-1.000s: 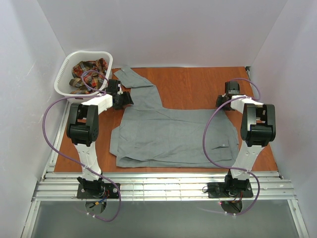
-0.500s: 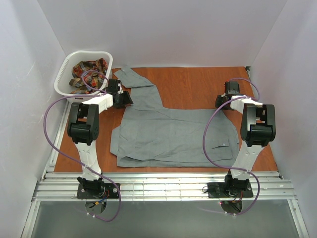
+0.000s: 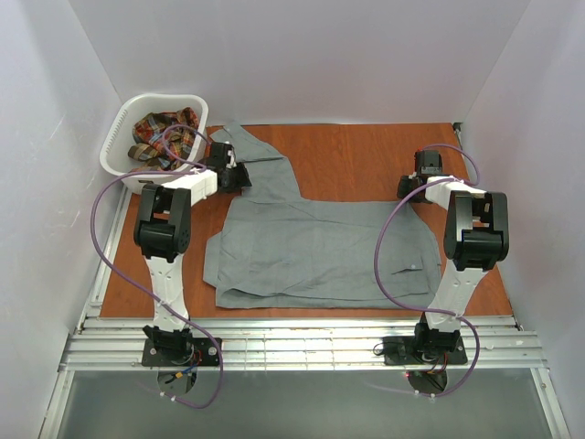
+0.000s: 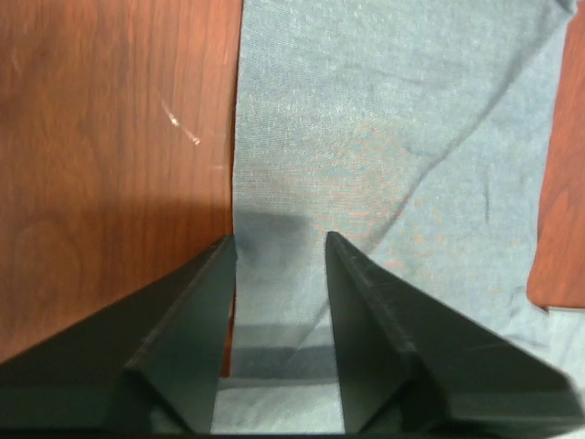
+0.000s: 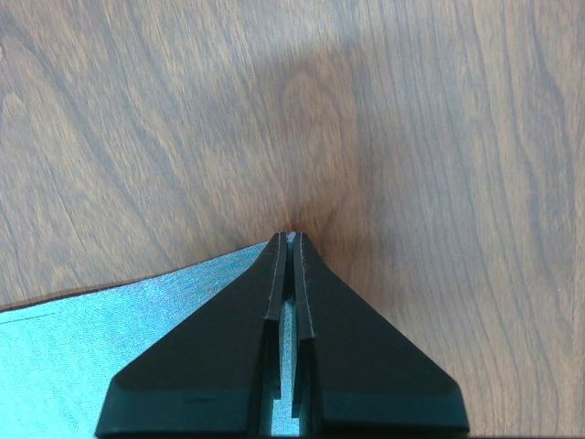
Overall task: Fold and stack the long sleeve shirts
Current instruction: Fold the shirt
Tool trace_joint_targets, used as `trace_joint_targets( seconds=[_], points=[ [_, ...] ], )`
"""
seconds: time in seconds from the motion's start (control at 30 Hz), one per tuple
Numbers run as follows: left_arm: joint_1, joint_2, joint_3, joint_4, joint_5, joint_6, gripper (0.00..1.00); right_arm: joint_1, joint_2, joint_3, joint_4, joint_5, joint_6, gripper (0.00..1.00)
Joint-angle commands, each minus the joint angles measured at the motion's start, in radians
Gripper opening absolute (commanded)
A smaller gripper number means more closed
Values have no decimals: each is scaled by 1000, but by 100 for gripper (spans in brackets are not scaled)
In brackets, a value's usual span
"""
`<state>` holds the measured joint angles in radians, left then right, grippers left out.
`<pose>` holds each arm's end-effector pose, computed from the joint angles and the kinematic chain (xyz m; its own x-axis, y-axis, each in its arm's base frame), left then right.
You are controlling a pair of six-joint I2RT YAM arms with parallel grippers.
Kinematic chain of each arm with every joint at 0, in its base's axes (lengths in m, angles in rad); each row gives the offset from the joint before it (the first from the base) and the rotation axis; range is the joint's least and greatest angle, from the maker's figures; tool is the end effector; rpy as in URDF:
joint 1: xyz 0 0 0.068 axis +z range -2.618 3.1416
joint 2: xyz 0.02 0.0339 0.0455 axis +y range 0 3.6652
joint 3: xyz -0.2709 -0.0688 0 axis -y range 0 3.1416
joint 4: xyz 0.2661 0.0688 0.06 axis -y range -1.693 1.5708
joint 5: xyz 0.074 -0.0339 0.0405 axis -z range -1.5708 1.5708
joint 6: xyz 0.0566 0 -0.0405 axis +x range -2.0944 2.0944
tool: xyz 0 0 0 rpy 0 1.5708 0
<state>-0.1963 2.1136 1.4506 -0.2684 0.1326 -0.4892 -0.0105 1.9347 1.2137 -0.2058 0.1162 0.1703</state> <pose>0.4735 -0.1018 0.1246 -0.8219 -0.3115 -0.4769 -0.1309 0.9181 -0.3741 0.4340 -0.0111 0.1319 -0.7745 0.1765 -0.6074 0.2144 0.9767 0.0104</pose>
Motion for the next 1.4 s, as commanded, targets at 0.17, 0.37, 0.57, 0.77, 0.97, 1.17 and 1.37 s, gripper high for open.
trace_joint_targets(
  seconds=[0.17, 0.37, 0.57, 0.77, 0.97, 1.17, 1.37],
  points=[
    [-64, 88, -33, -152, -200, 34, 18, 7, 7, -26, -32, -39, -11, 1],
    [-71, 108, 4, -173, -205, 83, 0, 7, 10, -23, -32, -46, -14, 1],
    [-71, 20, 53, -163, -271, 123, 0, 4, -45, -5, -24, -50, -12, 1],
    [-71, -87, 42, -126, -262, 136, 0, -2, -120, -5, -18, -82, 8, 1],
    [-71, -161, -28, -95, -241, 130, 0, -3, -167, -25, -17, -101, 18, 1],
    [-71, -237, -85, -58, -237, 153, 0, -3, -198, -54, -12, -108, 32, 1],
    [-71, -322, -130, -58, -223, 159, 0, -6, -229, -101, -4, -108, 63, 1]
  ],
)
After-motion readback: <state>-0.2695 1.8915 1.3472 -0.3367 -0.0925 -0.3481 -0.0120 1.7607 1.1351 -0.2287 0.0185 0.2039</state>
